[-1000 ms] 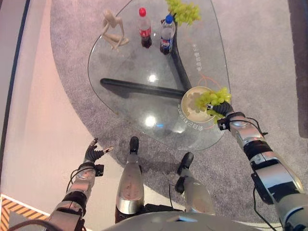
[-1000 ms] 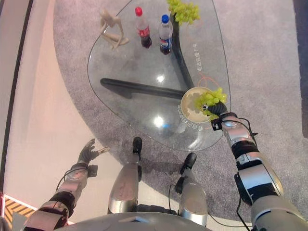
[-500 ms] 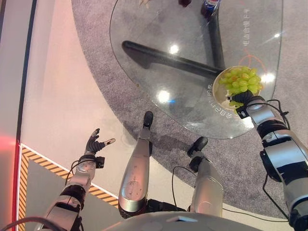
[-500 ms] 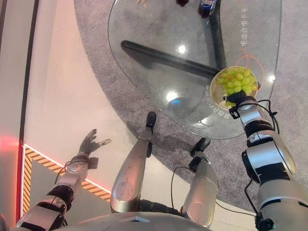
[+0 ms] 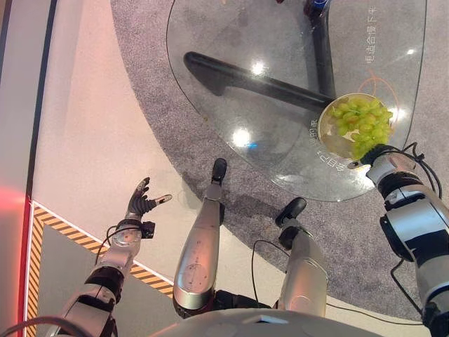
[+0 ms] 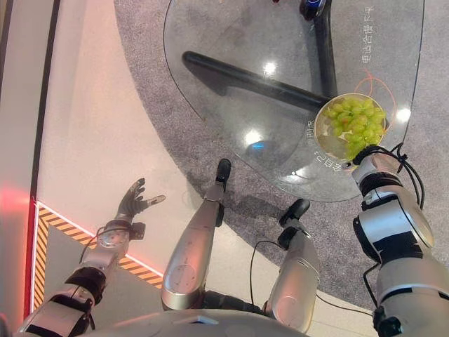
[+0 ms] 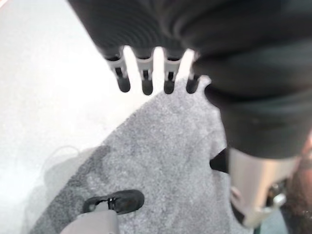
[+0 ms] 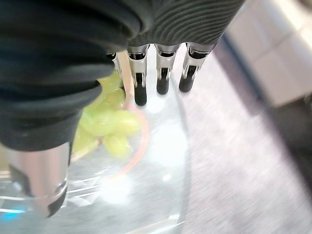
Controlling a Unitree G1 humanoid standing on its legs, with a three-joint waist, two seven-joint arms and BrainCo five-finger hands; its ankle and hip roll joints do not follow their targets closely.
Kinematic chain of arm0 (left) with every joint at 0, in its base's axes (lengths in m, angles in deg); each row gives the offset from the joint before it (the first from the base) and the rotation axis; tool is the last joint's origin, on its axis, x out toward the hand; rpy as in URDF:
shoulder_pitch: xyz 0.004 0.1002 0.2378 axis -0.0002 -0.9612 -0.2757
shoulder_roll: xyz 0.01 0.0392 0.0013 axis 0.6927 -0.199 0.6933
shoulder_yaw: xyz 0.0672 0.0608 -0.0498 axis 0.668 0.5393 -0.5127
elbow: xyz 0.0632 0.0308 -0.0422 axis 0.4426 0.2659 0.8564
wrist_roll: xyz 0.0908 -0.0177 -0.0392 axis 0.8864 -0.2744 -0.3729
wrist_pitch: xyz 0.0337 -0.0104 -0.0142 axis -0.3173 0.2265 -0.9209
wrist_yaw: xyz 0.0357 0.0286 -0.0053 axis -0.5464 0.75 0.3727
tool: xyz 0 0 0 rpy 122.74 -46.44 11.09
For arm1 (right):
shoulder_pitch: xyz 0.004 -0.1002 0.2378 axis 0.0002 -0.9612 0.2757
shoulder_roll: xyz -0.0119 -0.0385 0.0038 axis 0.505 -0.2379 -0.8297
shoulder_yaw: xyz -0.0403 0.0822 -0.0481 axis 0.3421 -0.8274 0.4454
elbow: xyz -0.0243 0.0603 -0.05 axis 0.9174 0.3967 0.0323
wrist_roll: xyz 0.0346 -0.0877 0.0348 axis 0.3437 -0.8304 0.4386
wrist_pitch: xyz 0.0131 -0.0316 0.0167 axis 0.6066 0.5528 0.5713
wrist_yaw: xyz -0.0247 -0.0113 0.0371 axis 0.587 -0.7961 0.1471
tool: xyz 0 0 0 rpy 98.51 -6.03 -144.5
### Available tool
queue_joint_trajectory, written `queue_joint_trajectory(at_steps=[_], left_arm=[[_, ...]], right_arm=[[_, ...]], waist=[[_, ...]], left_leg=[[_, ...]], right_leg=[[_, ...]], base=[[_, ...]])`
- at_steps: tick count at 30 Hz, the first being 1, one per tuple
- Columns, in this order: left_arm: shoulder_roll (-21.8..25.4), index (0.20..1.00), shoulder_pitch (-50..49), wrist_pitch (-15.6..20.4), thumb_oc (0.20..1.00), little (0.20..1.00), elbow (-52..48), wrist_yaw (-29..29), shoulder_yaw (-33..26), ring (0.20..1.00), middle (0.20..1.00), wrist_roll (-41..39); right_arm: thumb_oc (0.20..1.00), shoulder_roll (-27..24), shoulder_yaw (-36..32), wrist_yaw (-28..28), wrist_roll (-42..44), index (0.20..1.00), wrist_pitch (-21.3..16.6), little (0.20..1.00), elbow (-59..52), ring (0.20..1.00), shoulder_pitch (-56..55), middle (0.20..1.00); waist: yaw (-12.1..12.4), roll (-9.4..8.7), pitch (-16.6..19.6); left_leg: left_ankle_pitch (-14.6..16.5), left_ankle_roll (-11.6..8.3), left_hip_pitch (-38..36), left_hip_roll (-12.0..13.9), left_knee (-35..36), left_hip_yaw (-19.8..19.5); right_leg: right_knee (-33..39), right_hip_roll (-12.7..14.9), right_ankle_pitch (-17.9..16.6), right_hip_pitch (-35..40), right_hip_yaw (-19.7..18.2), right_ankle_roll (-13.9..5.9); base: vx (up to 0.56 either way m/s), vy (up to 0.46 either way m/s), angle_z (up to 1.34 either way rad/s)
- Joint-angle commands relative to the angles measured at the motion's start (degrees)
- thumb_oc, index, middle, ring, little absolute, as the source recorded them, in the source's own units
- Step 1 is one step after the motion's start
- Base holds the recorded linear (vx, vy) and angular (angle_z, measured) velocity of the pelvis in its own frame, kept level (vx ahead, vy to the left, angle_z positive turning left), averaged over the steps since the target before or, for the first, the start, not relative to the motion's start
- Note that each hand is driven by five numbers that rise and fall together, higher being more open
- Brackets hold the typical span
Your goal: Pick up fruits into the plate
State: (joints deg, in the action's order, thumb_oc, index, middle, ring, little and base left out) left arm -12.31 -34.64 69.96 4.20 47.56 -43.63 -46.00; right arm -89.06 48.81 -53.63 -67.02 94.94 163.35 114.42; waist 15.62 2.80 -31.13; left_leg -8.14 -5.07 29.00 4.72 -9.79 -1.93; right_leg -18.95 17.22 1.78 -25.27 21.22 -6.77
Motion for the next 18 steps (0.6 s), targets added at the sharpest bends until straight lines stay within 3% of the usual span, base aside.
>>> queue_joint_trajectory(at_steps=[1, 5, 10, 12, 13, 15, 18], left_arm=[[0.79, 1.000, -2.63, 0.38, 1.000, 1.000, -0.23, -0.47, 2.19, 1.000, 1.000, -1.29], [0.43, 1.000, -2.76, -0.05, 1.000, 1.000, 1.03, -0.71, 2.13, 1.000, 1.000, -0.61], [0.16, 1.000, -2.54, -1.09, 1.000, 1.000, 3.08, -0.84, 1.51, 1.000, 1.000, 0.60], [-0.04, 1.000, -2.16, -1.21, 1.000, 1.000, 4.26, -0.87, 1.16, 1.000, 1.000, 1.08], [-0.05, 1.000, -2.15, -1.20, 1.000, 1.000, 4.31, -0.86, 1.16, 1.000, 1.000, 1.10], [-0.78, 1.000, -1.96, -1.04, 1.000, 1.000, 6.07, -0.49, 0.59, 1.000, 1.000, 1.29], [-1.28, 1.000, -1.98, -1.84, 1.000, 1.000, 7.34, 0.13, 0.35, 1.000, 1.000, 1.33]], right_arm=[[1.000, -6.32, 3.98, 1.63, -7.31, 1.000, 2.93, 1.000, 3.24, 1.000, 0.69, 1.000], [1.000, -6.77, 4.07, 5.89, -11.40, 1.000, 3.14, 1.000, 2.96, 1.000, 0.35, 1.000], [1.000, -6.76, 2.07, 15.03, -8.68, 1.000, 2.03, 1.000, 1.59, 1.000, -1.58, 1.000], [1.000, -6.68, 0.51, 21.61, -5.14, 1.000, -0.65, 1.000, 0.16, 1.000, -3.12, 1.000], [1.000, -6.68, 0.44, 21.87, -4.99, 1.000, -0.77, 1.000, 0.08, 1.000, -3.19, 1.000], [1.000, -6.15, -2.69, 28.81, 0.56, 1.000, -5.41, 1.000, -2.77, 1.000, -6.66, 1.000], [1.000, -4.72, -6.19, 32.31, 1.76, 1.000, -10.22, 1.000, -5.78, 1.000, -11.90, 1.000]], waist=[[-0.22, 3.67, 1.34], [-0.76, 3.68, 1.34], [-1.93, 3.09, 1.34], [-2.79, 2.33, 1.34], [-2.82, 2.30, 1.34], [-4.29, 1.32, 1.55], [-5.72, 0.06, 3.80]], left_leg=[[4.71, 3.60, -0.98, -4.60, 0.04, 2.15], [5.06, 3.74, -3.06, -4.64, 0.39, 2.59], [5.85, 3.68, -6.82, -4.14, 0.93, 3.40], [6.25, 3.56, -9.29, -3.69, 1.47, 4.16], [6.27, 3.55, -9.41, -3.67, 1.50, 4.19], [6.98, 3.36, -13.34, -3.17, 2.22, 5.13], [7.37, 3.10, -16.35, -2.36, 3.82, 5.99]], right_leg=[[-2.60, -4.13, 1.51, -0.68, 1.60, 2.35], [-1.75, -4.46, 1.40, 1.10, 1.09, 2.32], [-0.05, -5.06, 1.23, 4.58, 0.36, 2.12], [1.63, -5.56, 0.92, 7.08, -0.22, 1.94], [1.72, -5.59, 0.90, 7.21, -0.24, 1.93], [4.08, -6.15, 0.51, 11.15, -1.13, 1.73], [6.72, -6.54, -0.05, 14.06, -1.98, 1.20]], base=[[0.00, 0.000, 0.00], [0.00, 0.000, 0.00], [0.00, 0.000, 0.00], [0.00, 0.000, 0.00], [-0.03, 0.053, -0.05], [-0.01, 0.082, -0.14], [0.04, 0.070, -0.17]])
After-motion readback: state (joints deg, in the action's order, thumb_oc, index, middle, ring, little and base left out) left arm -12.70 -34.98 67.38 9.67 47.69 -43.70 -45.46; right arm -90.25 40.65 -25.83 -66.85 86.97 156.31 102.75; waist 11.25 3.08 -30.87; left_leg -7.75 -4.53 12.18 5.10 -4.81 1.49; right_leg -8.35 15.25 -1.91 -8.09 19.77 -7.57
